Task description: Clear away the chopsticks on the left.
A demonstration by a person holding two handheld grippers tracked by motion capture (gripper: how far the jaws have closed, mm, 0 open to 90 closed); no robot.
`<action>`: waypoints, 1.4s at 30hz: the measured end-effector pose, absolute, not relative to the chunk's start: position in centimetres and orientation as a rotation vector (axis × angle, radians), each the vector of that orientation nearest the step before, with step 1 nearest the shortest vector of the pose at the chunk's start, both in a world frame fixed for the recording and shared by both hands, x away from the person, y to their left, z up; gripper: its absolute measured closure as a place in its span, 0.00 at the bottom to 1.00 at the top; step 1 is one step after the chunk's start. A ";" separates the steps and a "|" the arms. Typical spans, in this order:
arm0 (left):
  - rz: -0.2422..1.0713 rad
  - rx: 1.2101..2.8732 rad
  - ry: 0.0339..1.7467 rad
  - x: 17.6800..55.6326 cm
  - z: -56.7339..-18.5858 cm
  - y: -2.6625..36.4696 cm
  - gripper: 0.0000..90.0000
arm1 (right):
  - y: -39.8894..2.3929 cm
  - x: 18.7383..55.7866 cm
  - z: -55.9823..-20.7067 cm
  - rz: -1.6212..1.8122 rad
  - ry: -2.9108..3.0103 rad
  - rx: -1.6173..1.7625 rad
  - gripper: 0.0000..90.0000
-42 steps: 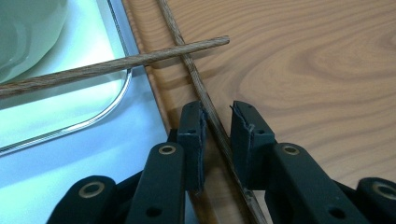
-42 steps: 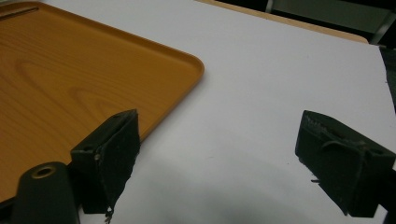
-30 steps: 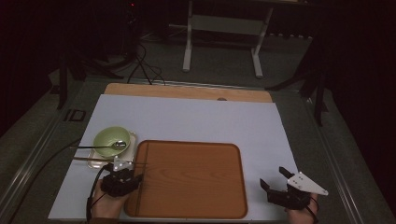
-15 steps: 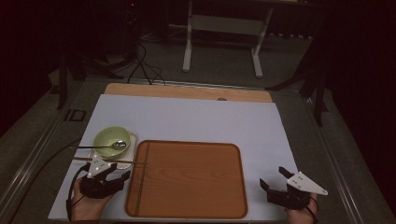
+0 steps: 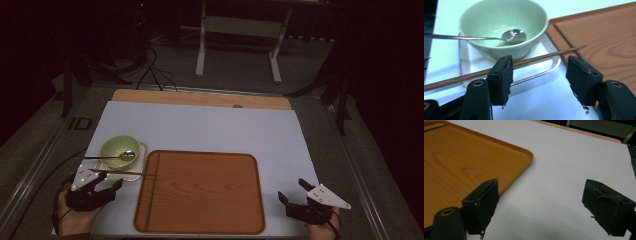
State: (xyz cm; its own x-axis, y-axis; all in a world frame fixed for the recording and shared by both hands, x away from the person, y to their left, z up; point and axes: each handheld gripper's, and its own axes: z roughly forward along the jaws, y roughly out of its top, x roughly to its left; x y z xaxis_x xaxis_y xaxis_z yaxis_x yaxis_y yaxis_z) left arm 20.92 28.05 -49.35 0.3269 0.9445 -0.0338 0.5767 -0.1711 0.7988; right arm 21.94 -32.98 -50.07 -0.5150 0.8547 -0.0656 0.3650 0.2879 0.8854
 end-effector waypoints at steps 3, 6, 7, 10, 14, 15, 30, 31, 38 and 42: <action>0.638 1.849 1.360 21.1 -49.5 28.7 0.43 | -33.0 21.9 -50.1 1.174 2.017 1.088 0.15; 0.640 1.839 1.372 21.3 -49.7 29.3 0.42 | -33.0 22.0 -50.1 1.173 2.018 1.088 0.15; 0.639 1.836 1.374 21.3 -49.8 29.5 0.41 | -32.9 22.0 -50.1 1.173 2.018 1.088 0.15; 0.638 1.833 1.377 21.5 -49.9 29.8 0.38 | -32.9 22.0 -50.1 1.173 2.018 1.088 0.15; 0.637 1.839 1.374 21.9 -50.0 30.0 0.34 | -32.9 22.0 -50.1 1.173 2.019 1.088 0.15; 0.635 1.840 1.377 22.0 -50.1 30.0 0.33 | -32.9 22.0 -50.1 1.173 2.019 1.088 0.15; 0.630 1.870 1.353 24.0 -51.2 30.4 0.27 | -32.9 22.0 -50.1 1.169 2.022 1.087 0.15; 0.628 1.874 1.346 24.2 -51.3 30.3 0.27 | -32.9 22.0 -50.1 1.168 2.022 1.087 0.15; 0.614 1.893 1.329 25.1 -51.7 30.4 0.26 | -32.9 22.0 -50.1 1.167 2.023 1.087 0.15; 0.599 1.894 1.339 25.5 -52.0 30.7 0.25 | -32.9 22.0 -50.1 1.167 2.023 1.087 0.15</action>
State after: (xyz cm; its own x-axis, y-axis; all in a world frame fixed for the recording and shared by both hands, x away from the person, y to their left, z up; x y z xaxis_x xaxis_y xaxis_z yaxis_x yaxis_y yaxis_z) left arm 25.55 30.69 -52.03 0.3499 0.9361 -0.0364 0.5966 -0.1927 0.7790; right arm 22.03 -32.91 -50.13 -0.5158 0.8540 -0.0681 0.3687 0.2930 0.8822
